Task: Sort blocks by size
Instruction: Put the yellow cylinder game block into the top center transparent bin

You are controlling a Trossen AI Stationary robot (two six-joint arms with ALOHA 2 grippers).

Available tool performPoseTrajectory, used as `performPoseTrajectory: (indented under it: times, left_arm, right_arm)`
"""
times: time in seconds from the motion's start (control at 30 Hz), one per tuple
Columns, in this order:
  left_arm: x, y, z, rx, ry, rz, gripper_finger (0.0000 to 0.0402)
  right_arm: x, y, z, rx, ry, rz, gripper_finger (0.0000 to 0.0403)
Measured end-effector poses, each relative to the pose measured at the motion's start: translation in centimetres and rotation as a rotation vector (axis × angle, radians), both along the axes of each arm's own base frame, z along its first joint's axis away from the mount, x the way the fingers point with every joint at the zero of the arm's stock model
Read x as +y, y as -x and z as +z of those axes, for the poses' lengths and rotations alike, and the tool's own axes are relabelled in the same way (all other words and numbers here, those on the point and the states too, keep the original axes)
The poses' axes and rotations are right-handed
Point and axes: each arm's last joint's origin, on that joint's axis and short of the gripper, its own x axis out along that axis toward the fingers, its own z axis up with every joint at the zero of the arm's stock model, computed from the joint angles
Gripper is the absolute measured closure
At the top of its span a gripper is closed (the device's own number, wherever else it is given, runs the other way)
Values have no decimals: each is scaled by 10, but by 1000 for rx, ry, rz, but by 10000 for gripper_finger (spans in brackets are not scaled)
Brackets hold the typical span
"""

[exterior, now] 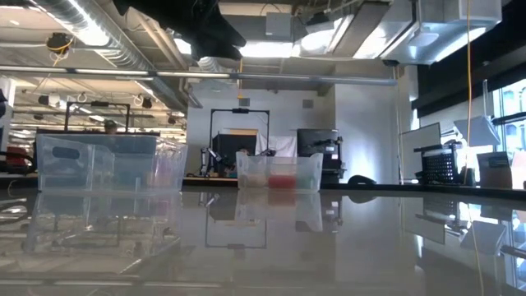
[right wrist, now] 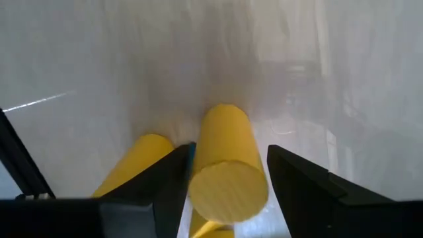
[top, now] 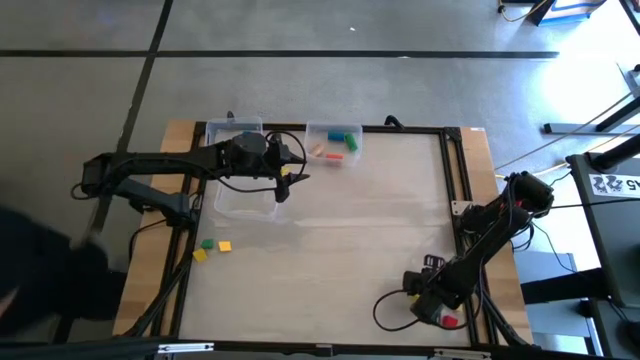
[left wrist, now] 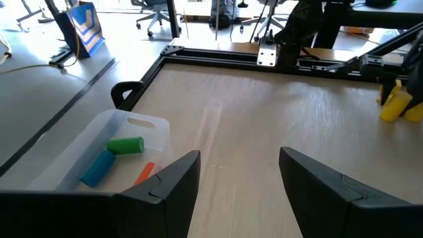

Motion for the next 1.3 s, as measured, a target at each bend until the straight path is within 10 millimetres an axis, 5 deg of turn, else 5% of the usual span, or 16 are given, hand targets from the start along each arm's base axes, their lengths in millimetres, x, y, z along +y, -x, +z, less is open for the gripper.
performPoseTrajectory:
  times: [0.33,0.53,0.73,0.93,1.3]
  left_arm:
    - [0,0,0,2,-8,-3,196]
    - [0,0,0,2,-9,-4,196]
    - [0,0,0,2,-8,-3,196]
    - [0,0,0,5,-22,-9,196]
    - [-1,2,-5,68,-16,-14,196]
  right_arm:
    - [0,0,-1,-18,4,64,268]
    - [-3,-4,0,-41,9,87,268]
    - [-16,-29,10,-124,32,178,260]
    - [-51,-67,20,-240,157,337,267]
    - [-155,-120,24,-295,344,497,263]
